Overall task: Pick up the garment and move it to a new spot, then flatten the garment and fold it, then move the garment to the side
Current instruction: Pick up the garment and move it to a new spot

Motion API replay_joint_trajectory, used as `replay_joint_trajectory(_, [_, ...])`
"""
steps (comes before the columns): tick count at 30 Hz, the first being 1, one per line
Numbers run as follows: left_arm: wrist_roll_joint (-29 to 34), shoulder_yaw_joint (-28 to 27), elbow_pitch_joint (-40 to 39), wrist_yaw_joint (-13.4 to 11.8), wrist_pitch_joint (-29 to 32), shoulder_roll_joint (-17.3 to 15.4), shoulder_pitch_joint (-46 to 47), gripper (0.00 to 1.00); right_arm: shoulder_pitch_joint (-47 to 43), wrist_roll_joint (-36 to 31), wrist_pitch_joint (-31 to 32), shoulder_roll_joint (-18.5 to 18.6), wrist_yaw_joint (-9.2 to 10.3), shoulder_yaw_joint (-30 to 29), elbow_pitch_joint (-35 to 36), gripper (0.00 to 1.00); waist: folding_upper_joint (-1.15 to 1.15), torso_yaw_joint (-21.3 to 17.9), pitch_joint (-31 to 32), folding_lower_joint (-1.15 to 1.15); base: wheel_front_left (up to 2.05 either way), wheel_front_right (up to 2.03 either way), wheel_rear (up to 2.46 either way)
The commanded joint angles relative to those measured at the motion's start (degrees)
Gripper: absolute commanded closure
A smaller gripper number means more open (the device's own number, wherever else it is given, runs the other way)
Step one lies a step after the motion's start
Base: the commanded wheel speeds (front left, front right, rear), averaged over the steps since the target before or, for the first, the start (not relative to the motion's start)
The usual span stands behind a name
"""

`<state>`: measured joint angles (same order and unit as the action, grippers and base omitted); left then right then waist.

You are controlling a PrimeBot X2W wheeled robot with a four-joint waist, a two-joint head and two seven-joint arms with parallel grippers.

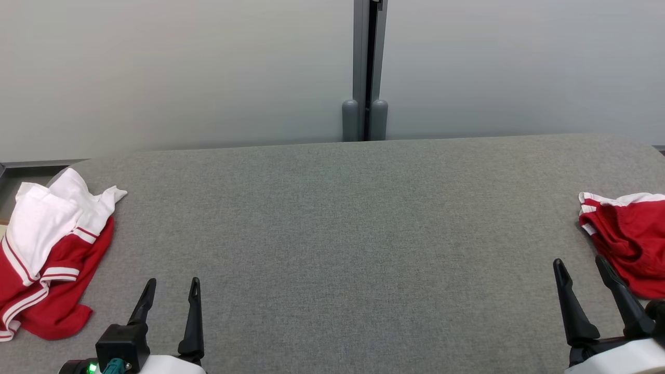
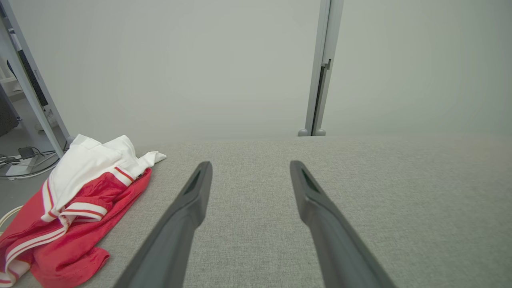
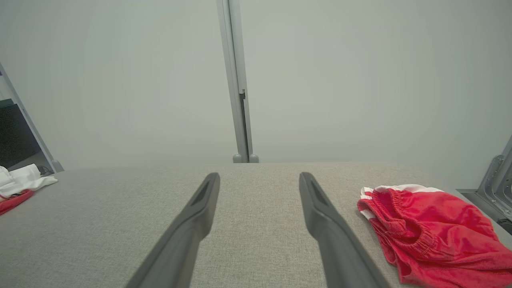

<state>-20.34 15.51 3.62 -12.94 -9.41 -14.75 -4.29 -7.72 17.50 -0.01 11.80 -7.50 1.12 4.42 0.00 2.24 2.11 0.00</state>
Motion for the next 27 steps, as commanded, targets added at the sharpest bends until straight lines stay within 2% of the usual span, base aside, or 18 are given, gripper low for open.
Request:
replay_joint_trajectory(1, [-0.2,0.0,-0.2,-0.3,0.0,-0.2,0.7,0.00,-0.5,-0.4,-0.1,-0.1,0.02,-0.2,0.2,0.00,0.00,0.2,0.0,0.00,0.00,0.00,0.00])
replay_joint_trajectory(8, [-0.1,0.4,-0.6,-0.2,-0.3,0.1,2.0,0.00,-0.9,-1.2,-0.2,-0.2,0.02,-0.9,0.7,0.00,0.00,3.0,-0.2,0.00,0.00,0.00,0.00])
replay_joint_trajectory(20, [-0.2,0.8,0.7,1.1,-2.3,0.6,6.8,0.00,-0.9,-1.6,1.9,0.5,0.01,-0.5,4.4,0.00,0.00,17.4,-2.2,0.00,0.00,0.00,0.00])
replay_joint_trajectory(27, [-0.5,1.1,2.2,1.8,-3.6,1.0,7.8,0.00,-0.3,-1.7,2.8,1.0,0.01,0.3,5.2,0.00,0.00,23.6,-2.7,0.00,0.00,0.00,0.00])
